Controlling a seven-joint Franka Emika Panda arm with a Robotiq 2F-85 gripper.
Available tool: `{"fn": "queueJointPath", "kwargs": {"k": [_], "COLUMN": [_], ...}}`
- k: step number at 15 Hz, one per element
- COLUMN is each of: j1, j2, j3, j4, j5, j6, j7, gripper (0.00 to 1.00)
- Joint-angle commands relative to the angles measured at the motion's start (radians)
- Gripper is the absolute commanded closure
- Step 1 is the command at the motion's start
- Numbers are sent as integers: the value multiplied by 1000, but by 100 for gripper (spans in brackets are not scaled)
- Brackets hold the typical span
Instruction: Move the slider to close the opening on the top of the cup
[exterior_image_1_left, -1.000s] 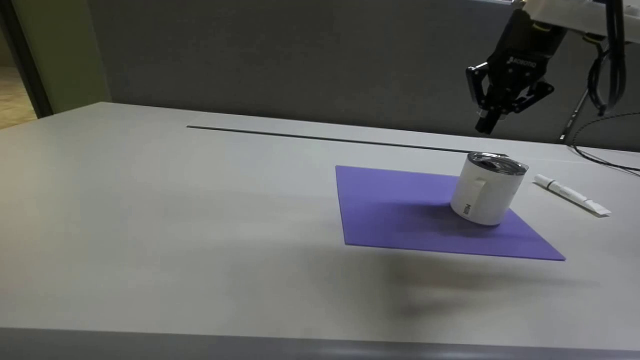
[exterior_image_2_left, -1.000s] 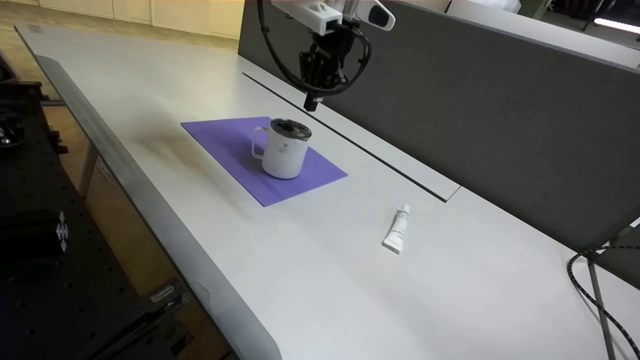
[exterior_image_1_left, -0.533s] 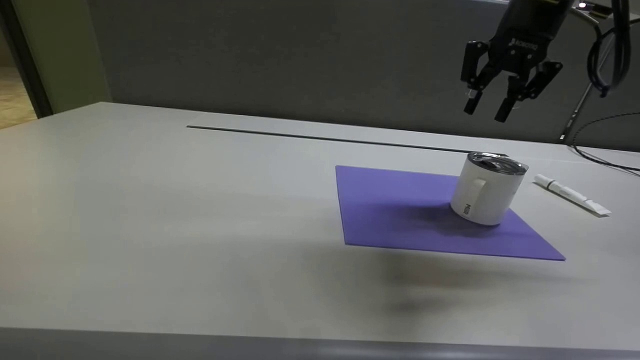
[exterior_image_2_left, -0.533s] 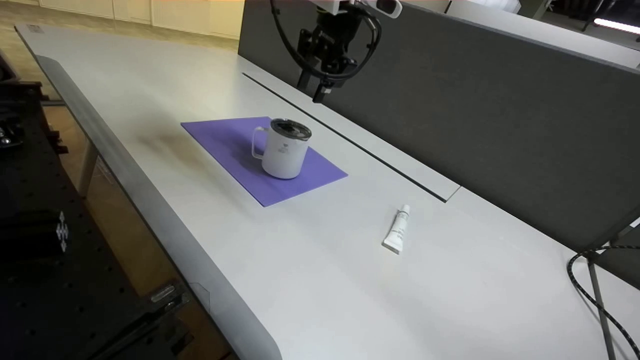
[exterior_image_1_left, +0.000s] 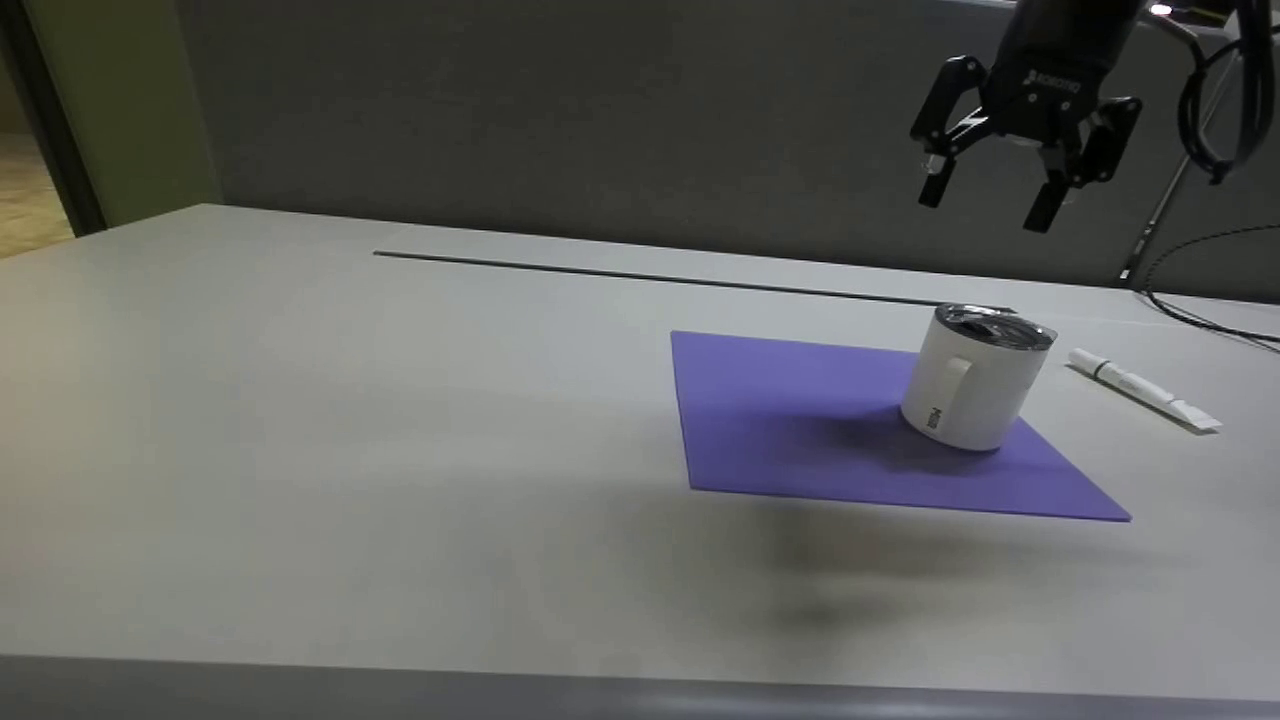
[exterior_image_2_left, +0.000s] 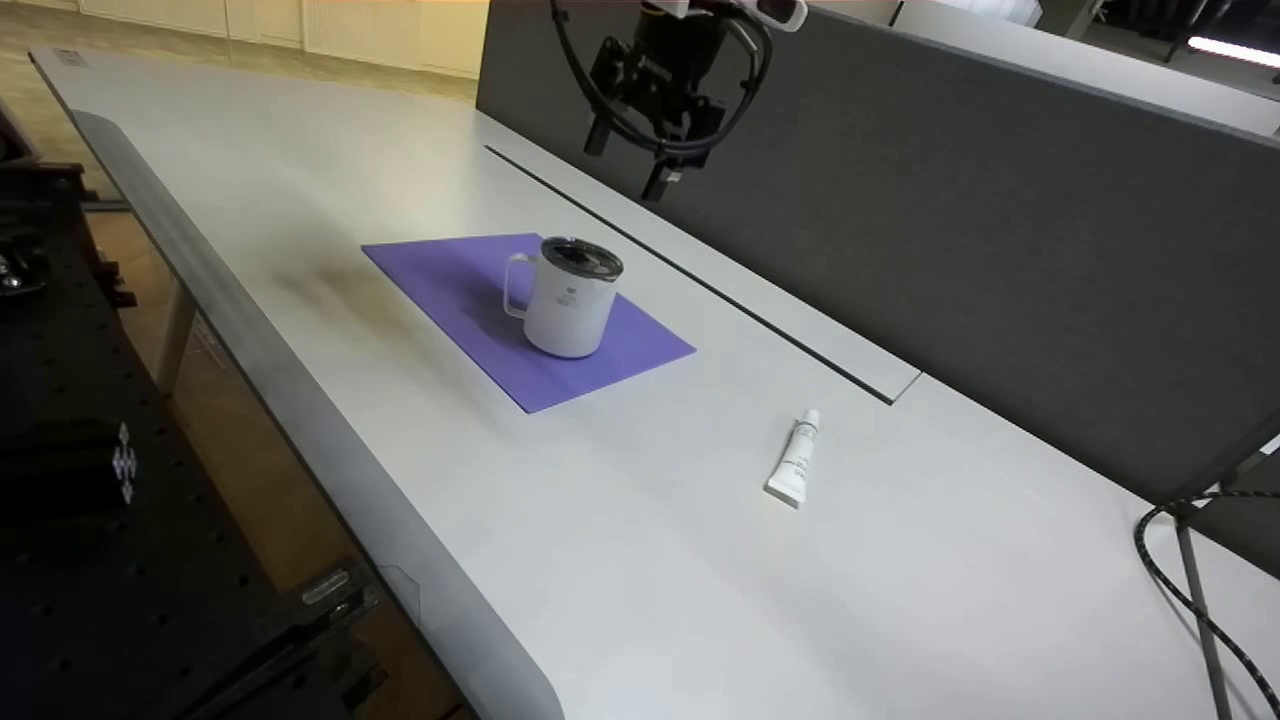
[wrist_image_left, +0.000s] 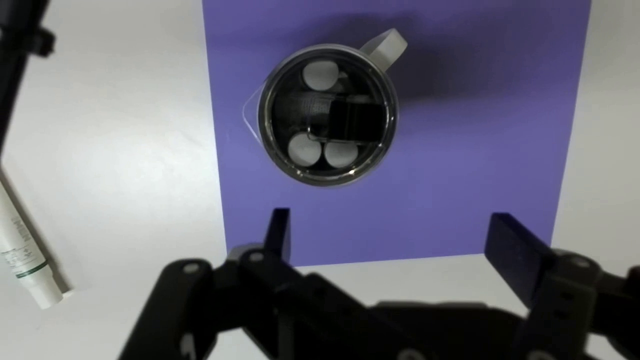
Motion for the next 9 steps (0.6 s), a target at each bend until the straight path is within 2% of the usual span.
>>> {"fn": "queueJointPath", "kwargs": {"k": [1, 5, 6, 7, 8, 9], "j1": [12, 24, 30, 35, 19, 23], "j2": [-5, -5, -3, 2, 0, 0], "j3": [-13, -23, -28, -33, -18, -22], "j4": [28, 29, 33, 45, 13, 17], "j5": [-33, -108, -142, -195, -131, -156], "j6": [-54, -76, -96, -164, -82, -112], "j7": [24, 47, 62, 52, 15, 17], "gripper": [0, 0, 0, 0, 0, 0]}}
